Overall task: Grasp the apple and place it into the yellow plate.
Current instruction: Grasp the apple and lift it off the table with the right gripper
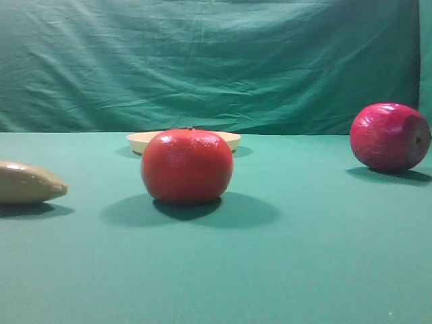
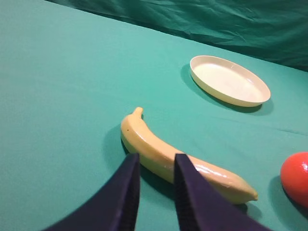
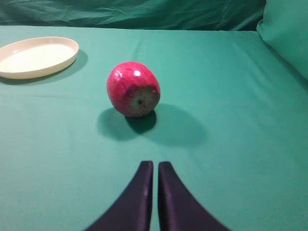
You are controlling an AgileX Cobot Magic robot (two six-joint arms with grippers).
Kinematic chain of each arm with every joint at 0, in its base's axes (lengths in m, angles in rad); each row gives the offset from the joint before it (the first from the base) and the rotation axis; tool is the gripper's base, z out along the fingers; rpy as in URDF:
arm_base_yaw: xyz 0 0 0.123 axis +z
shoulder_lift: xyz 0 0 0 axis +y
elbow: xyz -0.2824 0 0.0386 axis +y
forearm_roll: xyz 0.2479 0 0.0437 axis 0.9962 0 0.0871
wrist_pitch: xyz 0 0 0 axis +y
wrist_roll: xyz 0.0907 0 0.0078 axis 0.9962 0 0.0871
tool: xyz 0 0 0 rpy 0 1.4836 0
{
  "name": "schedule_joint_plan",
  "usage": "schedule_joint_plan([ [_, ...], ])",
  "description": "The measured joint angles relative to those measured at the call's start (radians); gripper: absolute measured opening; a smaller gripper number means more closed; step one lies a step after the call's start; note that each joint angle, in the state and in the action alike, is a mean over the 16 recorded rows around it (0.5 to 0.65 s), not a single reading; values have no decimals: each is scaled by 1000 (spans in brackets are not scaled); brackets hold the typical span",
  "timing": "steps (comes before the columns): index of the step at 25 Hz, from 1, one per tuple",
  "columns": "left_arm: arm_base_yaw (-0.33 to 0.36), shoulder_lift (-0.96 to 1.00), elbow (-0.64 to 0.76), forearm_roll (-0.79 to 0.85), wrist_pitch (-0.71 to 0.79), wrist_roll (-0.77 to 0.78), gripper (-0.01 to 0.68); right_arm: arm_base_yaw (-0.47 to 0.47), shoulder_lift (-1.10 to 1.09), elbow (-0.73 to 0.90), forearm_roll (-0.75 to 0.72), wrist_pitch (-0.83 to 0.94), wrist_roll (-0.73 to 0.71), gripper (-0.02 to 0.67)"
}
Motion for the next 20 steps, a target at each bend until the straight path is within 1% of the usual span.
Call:
schedule_joint_plan([
  [20, 0, 0, 0, 0, 0, 0, 157, 0, 0, 0, 0, 0, 0, 0],
])
